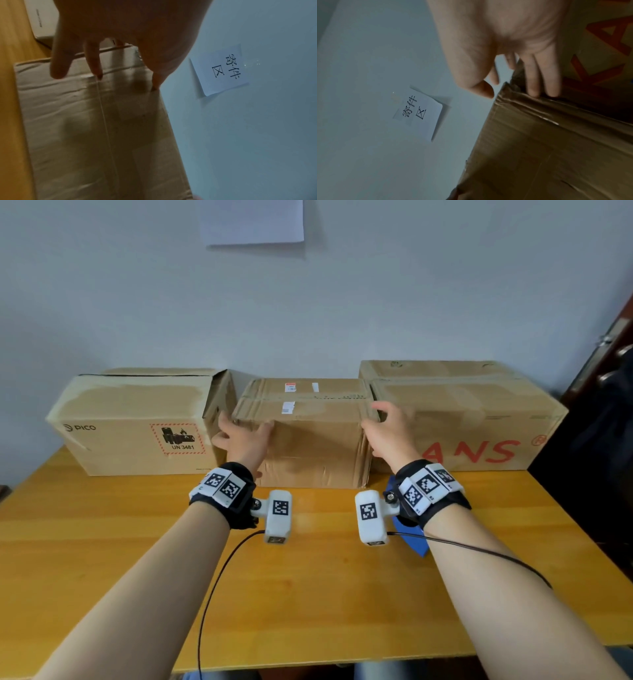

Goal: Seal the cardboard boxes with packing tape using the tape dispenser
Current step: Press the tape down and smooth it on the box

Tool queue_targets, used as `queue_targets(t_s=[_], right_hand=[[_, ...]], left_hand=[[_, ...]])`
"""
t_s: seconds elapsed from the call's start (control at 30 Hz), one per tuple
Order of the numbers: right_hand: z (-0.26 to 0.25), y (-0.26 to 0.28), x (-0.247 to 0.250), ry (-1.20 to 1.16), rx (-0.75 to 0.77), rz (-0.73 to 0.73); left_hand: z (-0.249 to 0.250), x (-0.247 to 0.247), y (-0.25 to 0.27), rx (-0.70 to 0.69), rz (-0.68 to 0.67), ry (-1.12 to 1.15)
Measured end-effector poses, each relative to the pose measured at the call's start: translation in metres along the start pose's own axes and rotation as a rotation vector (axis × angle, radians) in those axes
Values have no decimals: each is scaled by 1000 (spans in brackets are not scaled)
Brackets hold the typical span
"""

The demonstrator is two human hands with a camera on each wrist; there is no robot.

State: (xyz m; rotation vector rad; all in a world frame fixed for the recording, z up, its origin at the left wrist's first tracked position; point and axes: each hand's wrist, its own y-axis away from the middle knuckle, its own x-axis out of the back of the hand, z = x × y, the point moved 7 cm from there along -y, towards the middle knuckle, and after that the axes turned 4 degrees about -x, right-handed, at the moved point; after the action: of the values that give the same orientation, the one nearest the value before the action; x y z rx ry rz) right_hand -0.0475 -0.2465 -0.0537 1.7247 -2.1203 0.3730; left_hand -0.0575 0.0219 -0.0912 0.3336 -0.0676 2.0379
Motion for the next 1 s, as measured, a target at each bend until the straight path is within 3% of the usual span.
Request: queue_targets(t_s=[0.1,0.17,0.33,0.57,0.73,0.9,1.0], right_hand=[[11,2,-11,-132,-154,-130],[8,3,-15,-189,-151,-131],[-24,7,4,-295,65,45],[-74,23,54,-406,336,257],[-79,24,98,-495,414,378],[-62,2,145,-504,323,457],[-45,-12,153,-428,244,421]], left_hand=[[-7,3,-6,85,15,27],[-7,2,-7,86,17,58],[21,15,-2,-38,110,270],[99,23,23,-263,179,484],[135,-6,42,-318,59,504],[158,-68,55,-303,-195,432],[157,-108,61,-242,-343,342]])
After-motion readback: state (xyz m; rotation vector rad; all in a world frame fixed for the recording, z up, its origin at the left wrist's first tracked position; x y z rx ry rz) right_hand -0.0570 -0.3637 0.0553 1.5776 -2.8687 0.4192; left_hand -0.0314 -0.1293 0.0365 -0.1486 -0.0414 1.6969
